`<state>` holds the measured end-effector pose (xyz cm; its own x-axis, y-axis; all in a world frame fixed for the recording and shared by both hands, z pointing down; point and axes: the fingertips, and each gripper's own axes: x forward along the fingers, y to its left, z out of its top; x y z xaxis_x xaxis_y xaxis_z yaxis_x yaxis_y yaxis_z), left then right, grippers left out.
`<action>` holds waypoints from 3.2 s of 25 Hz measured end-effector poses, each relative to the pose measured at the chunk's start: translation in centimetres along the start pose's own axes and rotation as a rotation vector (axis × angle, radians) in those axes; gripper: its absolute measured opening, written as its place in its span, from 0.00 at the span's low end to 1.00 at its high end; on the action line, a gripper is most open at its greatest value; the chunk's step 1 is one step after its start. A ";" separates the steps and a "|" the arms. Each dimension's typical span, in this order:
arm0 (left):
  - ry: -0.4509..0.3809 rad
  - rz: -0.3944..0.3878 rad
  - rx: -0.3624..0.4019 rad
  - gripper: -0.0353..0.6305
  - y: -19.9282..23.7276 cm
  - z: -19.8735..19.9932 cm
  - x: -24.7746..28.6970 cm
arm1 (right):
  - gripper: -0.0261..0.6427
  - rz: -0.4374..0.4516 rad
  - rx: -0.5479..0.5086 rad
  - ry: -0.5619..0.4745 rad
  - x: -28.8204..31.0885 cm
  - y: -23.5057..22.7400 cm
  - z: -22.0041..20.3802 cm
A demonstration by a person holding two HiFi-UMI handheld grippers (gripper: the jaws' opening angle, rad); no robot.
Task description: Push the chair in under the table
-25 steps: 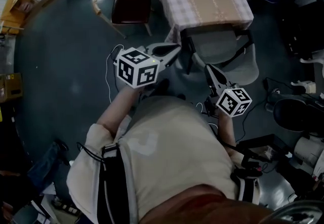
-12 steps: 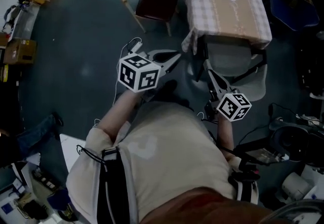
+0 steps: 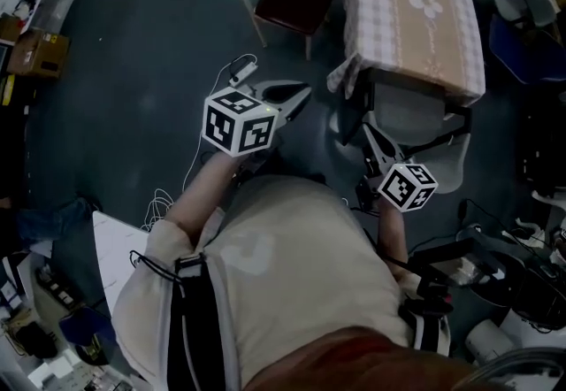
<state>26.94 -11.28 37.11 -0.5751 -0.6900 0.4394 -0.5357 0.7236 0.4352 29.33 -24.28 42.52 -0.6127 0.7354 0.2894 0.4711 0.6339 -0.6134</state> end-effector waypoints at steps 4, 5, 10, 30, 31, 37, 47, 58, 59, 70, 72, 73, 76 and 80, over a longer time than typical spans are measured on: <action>-0.015 0.010 -0.029 0.06 3.1 0.5 -0.6 | 0.06 -0.005 -0.016 0.027 2.7 0.6 0.5; -0.018 0.014 -0.037 0.06 4.0 0.6 -0.8 | 0.06 -0.007 -0.018 0.034 3.4 0.8 0.6; -0.070 0.039 -0.068 0.06 9.0 2.4 -3.1 | 0.06 0.011 -0.056 0.091 7.7 3.0 0.7; -0.372 0.237 -0.384 0.06 31.8 4.4 -21.9 | 0.06 0.332 -0.325 0.345 33.8 20.9 -1.2; -0.375 0.253 -0.395 0.06 32.6 4.1 -22.8 | 0.06 0.345 -0.341 0.351 34.6 21.7 -1.3; -0.379 0.324 -0.428 0.06 36.4 2.7 -25.6 | 0.06 0.363 -0.323 0.381 38.6 22.8 -1.9; -0.353 0.405 -0.469 0.06 43.7 3.7 -26.4 | 0.06 0.416 -0.226 0.465 47.4 22.9 -1.7; -0.270 0.523 -0.461 0.06 53.2 8.5 -27.0 | 0.06 0.533 -0.152 0.558 60.2 24.9 0.9; -0.269 0.531 -0.469 0.06 53.6 8.5 -27.5 | 0.06 0.560 -0.164 0.566 60.5 25.6 1.0; -0.208 0.549 -0.260 0.06 58.0 10.3 -30.7 | 0.06 0.606 -0.267 0.585 64.3 30.2 -1.3; -0.163 0.529 -0.169 0.06 59.0 10.5 -31.5 | 0.06 0.569 -0.267 0.552 65.9 31.4 -1.5; -0.149 0.523 -0.130 0.06 60.0 10.6 -32.2 | 0.06 0.540 -0.261 0.533 67.0 31.9 -1.6; -0.148 0.455 -0.073 0.06 64.1 11.2 -34.6 | 0.06 0.430 -0.239 0.478 71.0 33.3 -2.2; -0.134 0.317 -0.032 0.06 70.0 11.1 -37.5 | 0.06 0.290 -0.224 0.419 76.1 35.7 -3.2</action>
<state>4.21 65.41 42.35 -0.7870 -0.4210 0.4510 -0.2987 0.8996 0.3185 1.53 55.11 44.94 -0.1549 0.8906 0.4277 0.7341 0.3935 -0.5535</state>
